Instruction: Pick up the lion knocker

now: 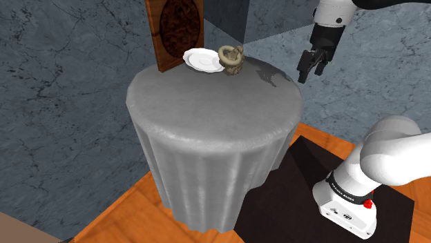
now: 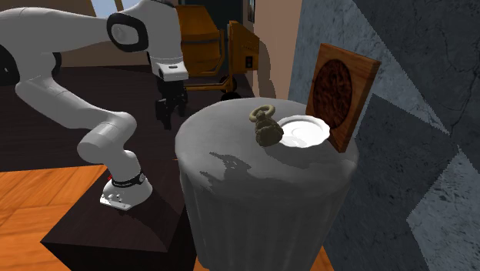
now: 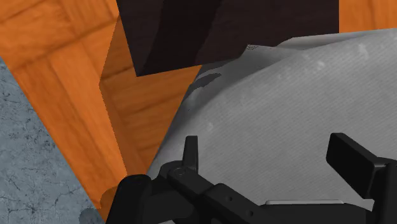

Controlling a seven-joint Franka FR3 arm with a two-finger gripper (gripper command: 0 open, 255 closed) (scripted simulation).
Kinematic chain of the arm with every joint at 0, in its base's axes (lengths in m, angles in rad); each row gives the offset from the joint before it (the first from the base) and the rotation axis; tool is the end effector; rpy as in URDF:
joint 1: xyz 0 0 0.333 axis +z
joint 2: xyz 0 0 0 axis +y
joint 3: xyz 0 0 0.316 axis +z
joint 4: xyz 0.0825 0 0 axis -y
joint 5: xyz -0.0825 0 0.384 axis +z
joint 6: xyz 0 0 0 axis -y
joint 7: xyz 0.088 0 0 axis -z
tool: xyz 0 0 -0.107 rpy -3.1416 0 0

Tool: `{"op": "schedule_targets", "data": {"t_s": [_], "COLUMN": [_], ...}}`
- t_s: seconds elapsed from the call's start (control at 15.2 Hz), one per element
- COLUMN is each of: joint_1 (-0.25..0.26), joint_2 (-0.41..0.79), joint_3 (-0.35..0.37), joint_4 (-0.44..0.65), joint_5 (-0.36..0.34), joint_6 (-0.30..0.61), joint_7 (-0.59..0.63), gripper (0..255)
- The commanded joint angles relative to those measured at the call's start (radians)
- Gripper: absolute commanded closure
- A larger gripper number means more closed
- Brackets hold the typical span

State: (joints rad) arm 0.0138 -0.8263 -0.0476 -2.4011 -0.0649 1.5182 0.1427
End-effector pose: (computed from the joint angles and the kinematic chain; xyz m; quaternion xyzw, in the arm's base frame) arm 0.2894 -0.0211 0.5766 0.9962 -0.0807 -0.0276 0.0167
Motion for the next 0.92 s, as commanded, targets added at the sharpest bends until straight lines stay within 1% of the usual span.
{"op": "schedule_targets", "data": {"t_s": [0.0, 0.26, 0.46, 0.66, 0.86], "joint_1": [0.000, -0.033, -0.062, -0.096, -0.133], "joint_2": [0.000, 0.095, 0.175, 0.260, 0.347], "joint_3": [0.000, 0.073, 0.124, 0.171, 0.214], "joint_4": [0.000, 0.045, 0.095, 0.158, 0.232], "joint_5": [0.000, 0.056, 0.079, 0.087, 0.079], "joint_6": [0.000, 0.109, 0.185, 0.252, 0.308], "joint_7": [0.000, 0.194, 0.336, 0.476, 0.617], "gripper": [0, 0, 0, 0, 0]}}
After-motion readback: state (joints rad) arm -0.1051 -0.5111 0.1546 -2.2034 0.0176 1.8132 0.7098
